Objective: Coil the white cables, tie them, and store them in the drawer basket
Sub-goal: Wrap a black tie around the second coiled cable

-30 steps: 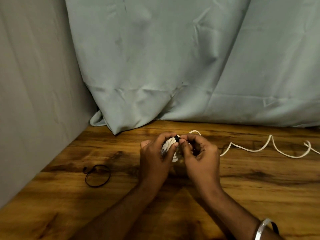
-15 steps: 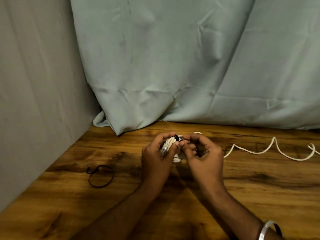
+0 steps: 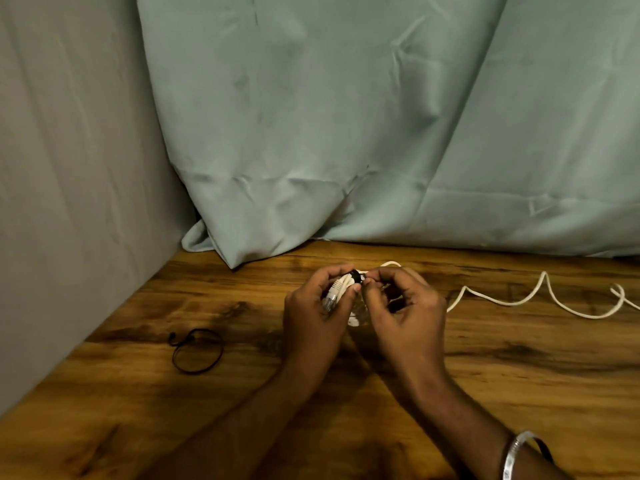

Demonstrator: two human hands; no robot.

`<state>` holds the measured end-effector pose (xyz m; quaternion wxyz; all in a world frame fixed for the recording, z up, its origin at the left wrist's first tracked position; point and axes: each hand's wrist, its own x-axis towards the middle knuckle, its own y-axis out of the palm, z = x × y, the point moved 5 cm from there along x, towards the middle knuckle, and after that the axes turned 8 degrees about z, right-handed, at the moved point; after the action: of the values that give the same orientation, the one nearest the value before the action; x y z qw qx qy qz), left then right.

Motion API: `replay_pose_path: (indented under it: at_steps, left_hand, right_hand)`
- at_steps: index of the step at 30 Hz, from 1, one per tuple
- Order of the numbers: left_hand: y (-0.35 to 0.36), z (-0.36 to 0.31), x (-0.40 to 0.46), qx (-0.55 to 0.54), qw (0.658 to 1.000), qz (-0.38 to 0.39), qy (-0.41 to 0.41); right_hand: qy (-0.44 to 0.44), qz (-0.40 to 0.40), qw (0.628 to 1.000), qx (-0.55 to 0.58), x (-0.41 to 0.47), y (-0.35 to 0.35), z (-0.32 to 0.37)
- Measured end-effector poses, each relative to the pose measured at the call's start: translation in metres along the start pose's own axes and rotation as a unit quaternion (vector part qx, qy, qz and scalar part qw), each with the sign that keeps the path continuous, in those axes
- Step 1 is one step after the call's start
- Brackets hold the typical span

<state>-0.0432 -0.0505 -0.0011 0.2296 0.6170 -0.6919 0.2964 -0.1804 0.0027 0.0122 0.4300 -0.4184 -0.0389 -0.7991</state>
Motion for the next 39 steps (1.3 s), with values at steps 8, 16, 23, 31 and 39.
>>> replay_pose_path:
  at_steps: [8,16,23,31,39]
  left_hand:
    - [-0.003,0.007,-0.001,0.017,1.0,0.014,0.012]
    - [0.002,0.008,0.0,-0.043,0.999,0.019,-0.028]
    - [-0.004,-0.006,-0.001,0.19,0.98,-0.007,0.064]
    - [-0.002,-0.01,0.001,0.216,0.972,0.023,0.093]
    - [-0.004,-0.009,0.0,0.218,0.972,0.038,0.085]
  right_hand:
    - [-0.093,0.058,0.982,-0.152,0.0,0.004,0.011]
    - [-0.009,0.016,1.0,-0.009,0.002,-0.003,-0.004]
    - [-0.043,0.055,0.997,-0.029,0.002,0.001,0.005]
    - [0.049,0.063,0.996,0.048,0.004,-0.003,-0.001]
    - [0.071,0.111,0.991,0.028,0.006,-0.003,-0.004]
